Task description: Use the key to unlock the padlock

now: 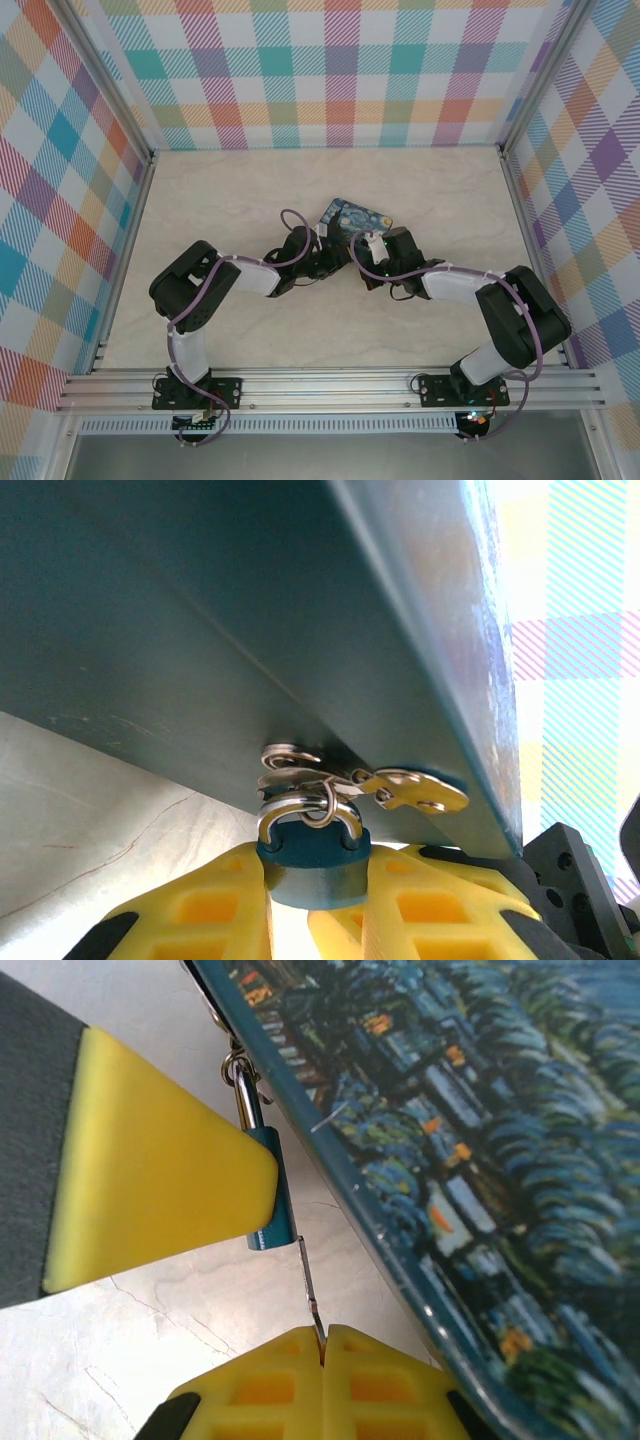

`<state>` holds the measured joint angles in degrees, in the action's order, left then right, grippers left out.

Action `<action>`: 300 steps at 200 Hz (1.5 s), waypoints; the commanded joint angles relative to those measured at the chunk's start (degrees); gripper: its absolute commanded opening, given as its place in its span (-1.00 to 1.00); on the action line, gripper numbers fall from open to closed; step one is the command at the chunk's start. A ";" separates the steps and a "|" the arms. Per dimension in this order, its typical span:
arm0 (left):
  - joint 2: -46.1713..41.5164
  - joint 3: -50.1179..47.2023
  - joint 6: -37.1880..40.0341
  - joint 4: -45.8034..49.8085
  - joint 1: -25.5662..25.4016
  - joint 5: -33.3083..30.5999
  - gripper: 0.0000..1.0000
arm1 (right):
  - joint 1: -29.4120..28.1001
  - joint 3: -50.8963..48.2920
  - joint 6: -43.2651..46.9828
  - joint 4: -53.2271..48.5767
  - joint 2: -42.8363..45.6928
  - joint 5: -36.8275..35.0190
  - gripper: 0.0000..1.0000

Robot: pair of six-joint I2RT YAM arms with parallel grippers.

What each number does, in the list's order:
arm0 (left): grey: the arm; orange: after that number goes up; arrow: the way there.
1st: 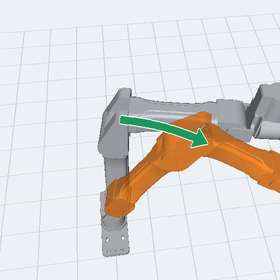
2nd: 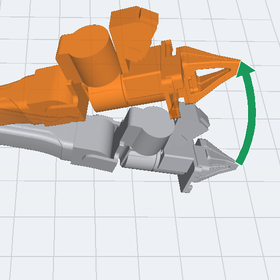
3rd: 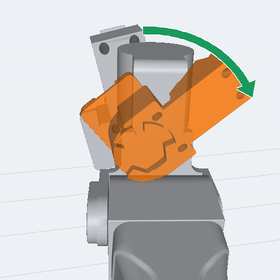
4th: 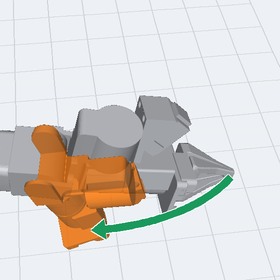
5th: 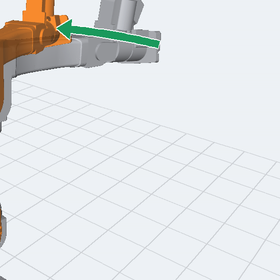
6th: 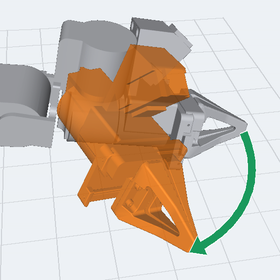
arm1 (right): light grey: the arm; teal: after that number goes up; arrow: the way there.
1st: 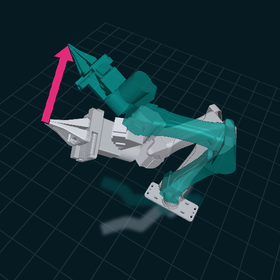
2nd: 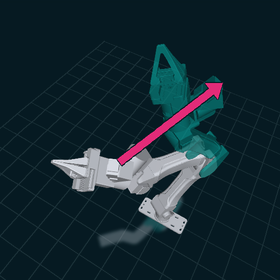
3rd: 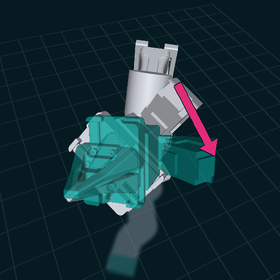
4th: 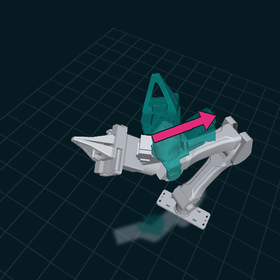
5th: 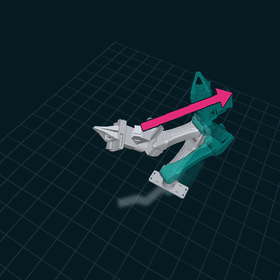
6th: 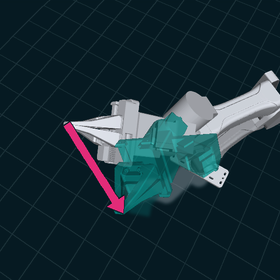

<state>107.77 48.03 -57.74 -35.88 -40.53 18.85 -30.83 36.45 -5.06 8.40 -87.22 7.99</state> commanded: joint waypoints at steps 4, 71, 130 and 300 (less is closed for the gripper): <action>-1.69 0.55 -0.56 -0.86 -0.81 0.06 -0.55 | -0.28 0.82 0.20 2.97 0.21 2.17 -0.95; -1.43 0.57 -0.66 -0.91 -0.83 -0.21 -0.56 | -0.31 1.02 2.29 -1.23 0.47 0.37 -0.95; -1.42 0.38 -0.64 -0.91 -0.83 -0.44 -0.56 | -0.28 0.44 3.09 -3.32 1.41 1.34 -0.94; -1.35 0.06 -0.98 -0.88 -0.86 -0.57 -0.56 | -0.32 0.99 1.89 1.91 1.53 1.90 -0.94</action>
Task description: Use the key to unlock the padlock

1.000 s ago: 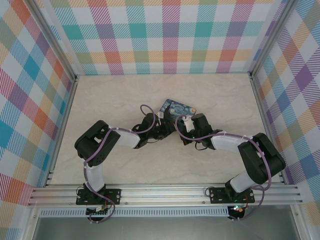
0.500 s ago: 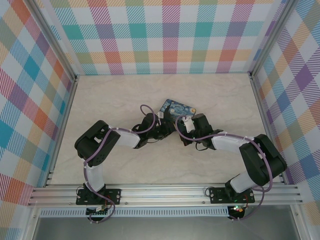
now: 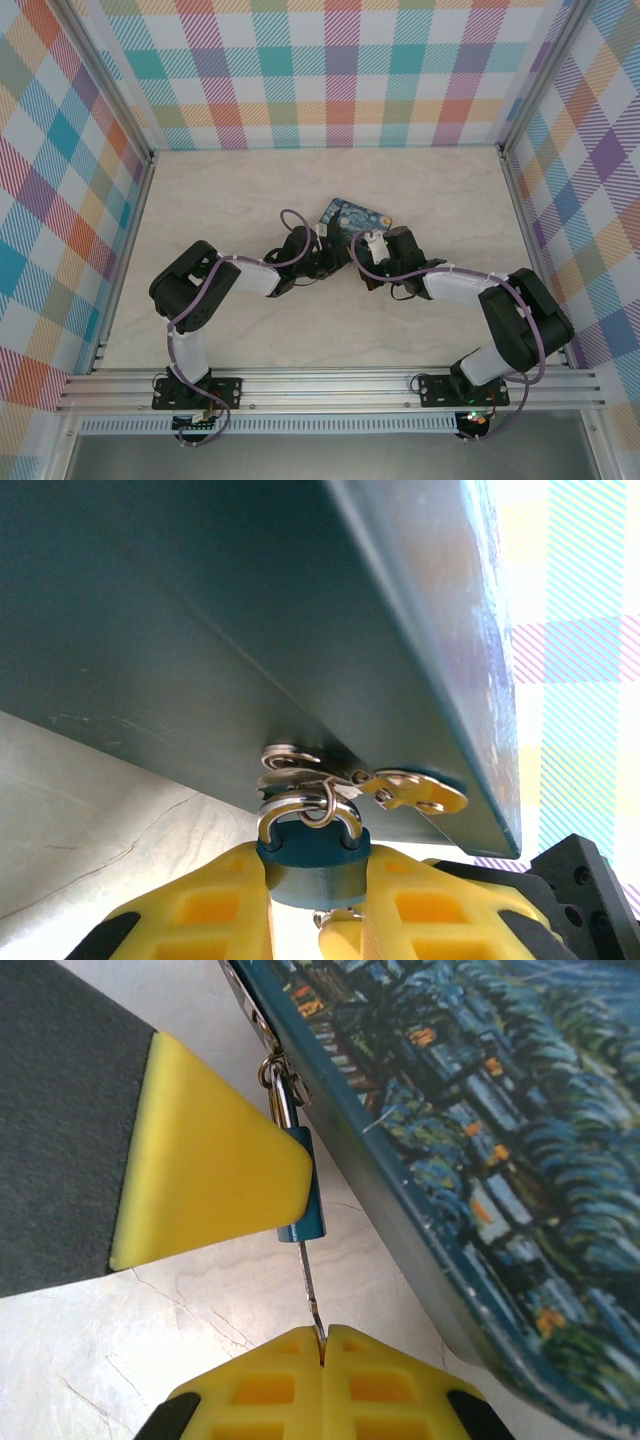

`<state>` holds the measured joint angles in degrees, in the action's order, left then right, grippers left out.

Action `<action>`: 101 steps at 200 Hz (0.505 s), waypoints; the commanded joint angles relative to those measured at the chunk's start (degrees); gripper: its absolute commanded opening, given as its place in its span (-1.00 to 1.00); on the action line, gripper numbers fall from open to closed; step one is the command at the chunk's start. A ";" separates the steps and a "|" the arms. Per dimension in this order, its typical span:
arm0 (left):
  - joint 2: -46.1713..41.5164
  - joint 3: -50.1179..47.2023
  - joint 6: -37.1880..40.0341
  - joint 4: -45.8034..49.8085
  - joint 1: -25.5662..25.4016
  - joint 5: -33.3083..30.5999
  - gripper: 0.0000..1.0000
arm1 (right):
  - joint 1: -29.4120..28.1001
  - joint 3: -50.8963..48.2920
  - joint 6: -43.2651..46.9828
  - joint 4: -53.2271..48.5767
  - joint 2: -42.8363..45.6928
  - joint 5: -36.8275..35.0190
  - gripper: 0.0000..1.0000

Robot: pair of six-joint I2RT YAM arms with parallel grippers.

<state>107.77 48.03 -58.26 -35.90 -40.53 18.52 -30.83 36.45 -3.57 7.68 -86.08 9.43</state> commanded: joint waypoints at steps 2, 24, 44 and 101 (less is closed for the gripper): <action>-1.40 0.12 -0.45 -0.87 -0.86 -0.24 -0.56 | -0.32 0.99 0.39 2.72 0.39 0.42 -0.94; -1.47 0.22 -0.49 -0.95 -0.84 -0.15 -0.56 | -0.39 1.26 0.67 3.10 -0.04 -0.33 -0.94; -1.56 0.21 -0.69 -0.97 -0.84 0.01 -0.56 | -0.45 1.04 0.92 4.72 -0.47 -0.72 -0.94; -2.45 -0.02 -1.13 -0.88 -0.82 -0.01 -0.56 | -1.95 1.88 3.23 4.06 -2.69 -5.40 -0.95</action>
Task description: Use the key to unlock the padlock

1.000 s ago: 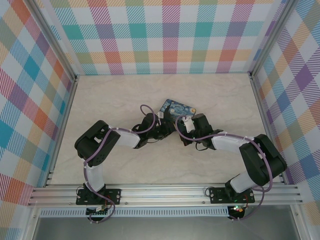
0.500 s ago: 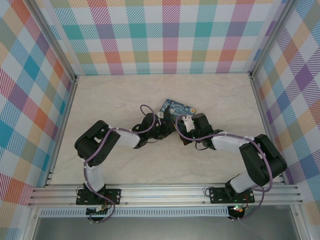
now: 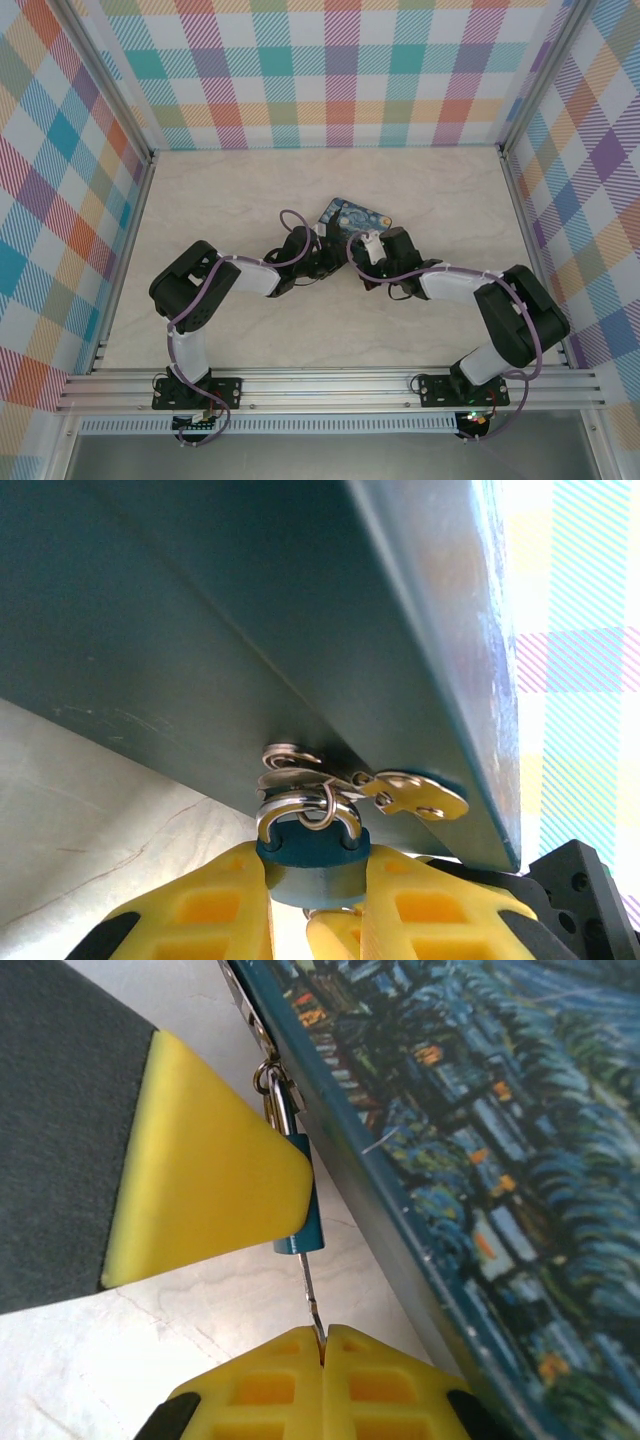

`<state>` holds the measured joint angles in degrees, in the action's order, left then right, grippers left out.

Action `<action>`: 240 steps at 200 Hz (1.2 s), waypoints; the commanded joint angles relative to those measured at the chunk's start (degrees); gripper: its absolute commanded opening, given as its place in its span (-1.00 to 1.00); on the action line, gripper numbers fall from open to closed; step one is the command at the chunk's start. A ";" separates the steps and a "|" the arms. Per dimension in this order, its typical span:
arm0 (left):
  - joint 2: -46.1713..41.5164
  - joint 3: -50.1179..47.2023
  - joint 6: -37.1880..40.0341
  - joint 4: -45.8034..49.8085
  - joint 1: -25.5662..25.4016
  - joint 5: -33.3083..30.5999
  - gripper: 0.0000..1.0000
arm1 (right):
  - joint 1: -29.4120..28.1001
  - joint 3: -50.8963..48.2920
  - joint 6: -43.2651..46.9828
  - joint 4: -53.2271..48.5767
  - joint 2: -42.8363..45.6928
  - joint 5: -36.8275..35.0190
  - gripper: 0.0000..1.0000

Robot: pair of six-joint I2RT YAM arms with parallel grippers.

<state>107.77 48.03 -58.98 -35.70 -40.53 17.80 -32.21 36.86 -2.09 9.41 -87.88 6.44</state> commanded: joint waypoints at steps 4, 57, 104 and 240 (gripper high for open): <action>-2.47 -0.04 -0.39 -1.04 -0.82 0.66 -0.56 | -0.58 1.25 1.78 2.58 -0.83 -2.53 -0.94; -2.69 -0.40 -0.46 -0.94 -0.86 0.78 -0.56 | -0.55 -0.57 -0.25 8.91 1.44 -0.57 -0.95; -2.56 -0.57 -0.63 -0.88 -0.93 0.92 -0.56 | -0.51 -2.01 -0.41 14.12 4.43 0.57 -0.95; -0.54 0.94 -4.00 -2.49 -1.89 2.53 -0.52 | -0.58 -2.93 -4.94 18.31 2.25 4.04 -0.96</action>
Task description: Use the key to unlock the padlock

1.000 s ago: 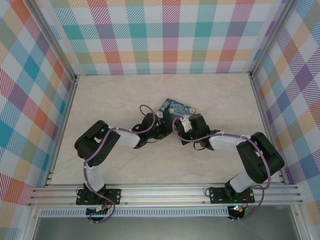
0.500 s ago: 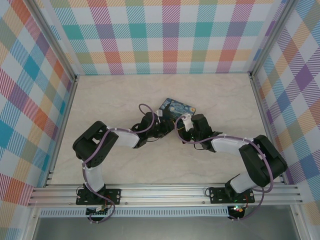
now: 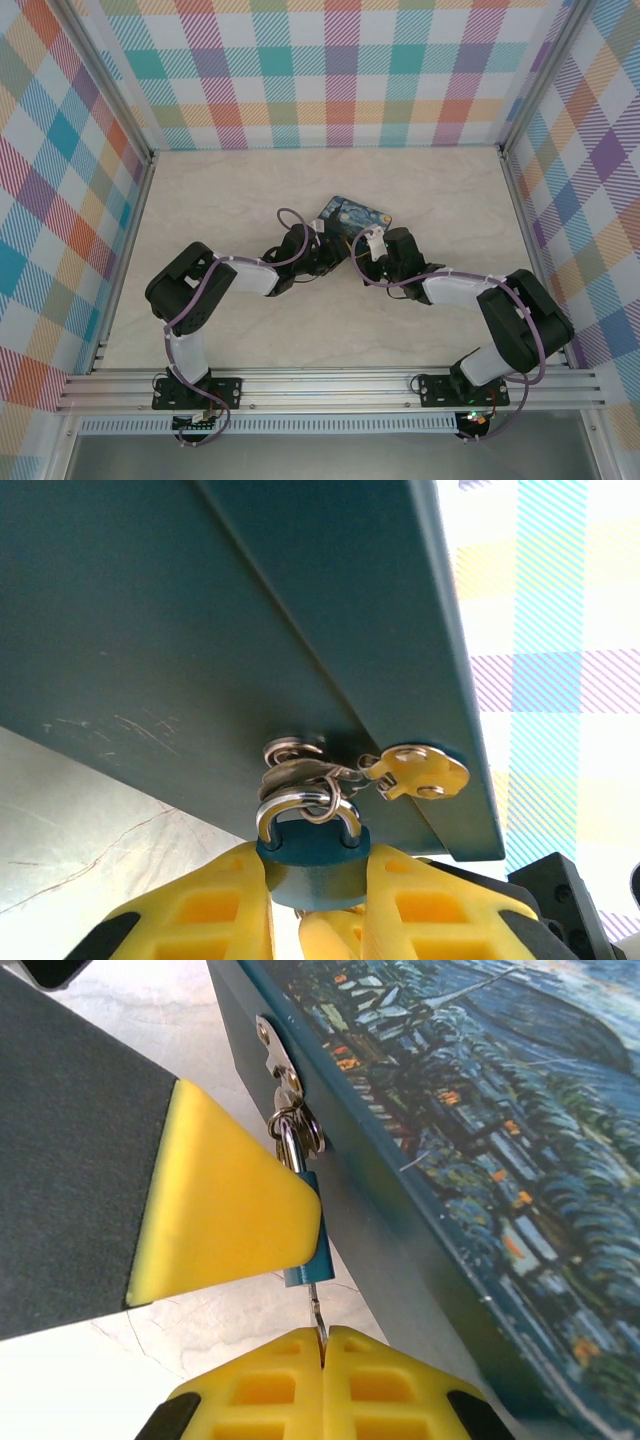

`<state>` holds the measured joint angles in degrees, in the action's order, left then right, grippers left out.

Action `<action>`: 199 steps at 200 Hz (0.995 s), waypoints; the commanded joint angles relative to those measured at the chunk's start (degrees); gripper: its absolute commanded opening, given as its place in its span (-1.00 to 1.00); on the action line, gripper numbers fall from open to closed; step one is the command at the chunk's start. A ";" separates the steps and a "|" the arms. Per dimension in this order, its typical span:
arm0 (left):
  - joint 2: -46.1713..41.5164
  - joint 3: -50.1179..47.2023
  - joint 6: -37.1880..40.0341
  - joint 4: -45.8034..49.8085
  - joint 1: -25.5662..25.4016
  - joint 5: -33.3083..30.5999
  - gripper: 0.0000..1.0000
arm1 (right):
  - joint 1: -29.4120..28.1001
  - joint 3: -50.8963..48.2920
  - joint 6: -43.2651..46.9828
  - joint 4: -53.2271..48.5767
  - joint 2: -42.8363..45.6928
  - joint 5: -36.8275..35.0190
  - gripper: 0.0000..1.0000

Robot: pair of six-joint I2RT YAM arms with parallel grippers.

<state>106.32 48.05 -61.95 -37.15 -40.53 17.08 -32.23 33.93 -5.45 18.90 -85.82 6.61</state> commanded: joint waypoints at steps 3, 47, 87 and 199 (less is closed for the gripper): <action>0.85 0.77 -1.05 -1.06 -1.86 3.08 -0.51 | -0.56 -0.19 -1.63 8.58 0.03 3.71 -0.96; 0.38 -0.30 -0.93 0.11 -1.82 1.11 -0.29 | -0.34 -3.01 -2.50 6.59 -2.79 0.86 -0.96; -1.22 -2.32 -1.33 0.35 -1.57 -1.16 -0.04 | 0.15 -3.97 -3.84 7.61 -4.62 1.68 -0.97; -10.37 -10.80 -3.89 0.88 2.33 -3.30 0.43 | 0.20 -2.67 -14.31 3.25 0.06 8.99 -0.97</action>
<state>96.25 39.00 -63.61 -34.28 -38.48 13.80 -32.21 30.39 -14.87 23.51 -88.62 11.77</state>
